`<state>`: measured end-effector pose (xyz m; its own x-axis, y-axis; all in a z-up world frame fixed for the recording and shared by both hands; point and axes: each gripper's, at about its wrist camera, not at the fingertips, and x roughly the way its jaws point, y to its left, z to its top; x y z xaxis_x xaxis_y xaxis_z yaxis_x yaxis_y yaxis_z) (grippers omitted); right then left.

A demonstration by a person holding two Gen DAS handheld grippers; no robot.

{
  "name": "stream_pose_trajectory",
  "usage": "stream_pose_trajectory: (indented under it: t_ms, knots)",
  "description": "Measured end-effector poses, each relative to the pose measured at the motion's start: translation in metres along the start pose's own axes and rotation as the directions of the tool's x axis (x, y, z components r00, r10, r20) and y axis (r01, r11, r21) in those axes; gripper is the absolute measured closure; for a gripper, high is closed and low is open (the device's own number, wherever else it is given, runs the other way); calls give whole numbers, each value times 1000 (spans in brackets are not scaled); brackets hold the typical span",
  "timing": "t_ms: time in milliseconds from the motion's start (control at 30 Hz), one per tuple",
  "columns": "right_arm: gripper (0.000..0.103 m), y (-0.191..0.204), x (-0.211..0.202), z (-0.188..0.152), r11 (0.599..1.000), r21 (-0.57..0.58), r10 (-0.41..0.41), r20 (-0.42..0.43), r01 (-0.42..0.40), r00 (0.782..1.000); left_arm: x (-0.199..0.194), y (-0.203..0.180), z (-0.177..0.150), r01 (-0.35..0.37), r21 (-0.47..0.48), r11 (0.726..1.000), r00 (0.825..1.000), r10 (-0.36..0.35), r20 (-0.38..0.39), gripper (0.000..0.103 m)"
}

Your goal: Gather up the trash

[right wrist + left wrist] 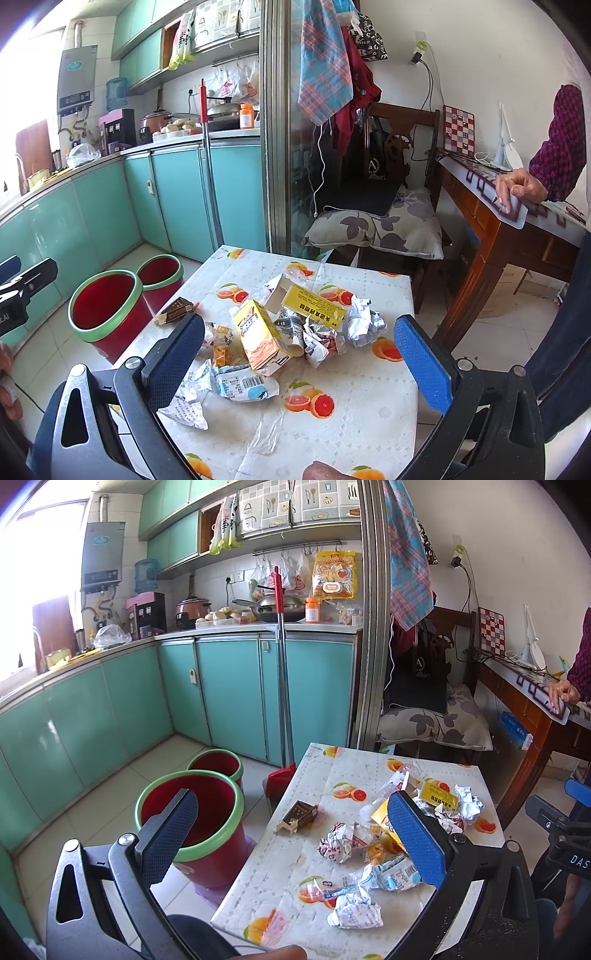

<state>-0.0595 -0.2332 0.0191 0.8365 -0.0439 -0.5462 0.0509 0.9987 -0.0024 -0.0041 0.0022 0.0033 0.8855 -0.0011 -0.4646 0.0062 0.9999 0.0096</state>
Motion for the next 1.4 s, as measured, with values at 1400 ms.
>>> stream_pose_trajectory:
  t_ms: [1400]
  knots:
    - [0, 1, 1, 0, 1000, 2, 2, -6, -2, 1000, 0, 2, 0, 4, -10, 1000, 1000, -4, -4, 0]
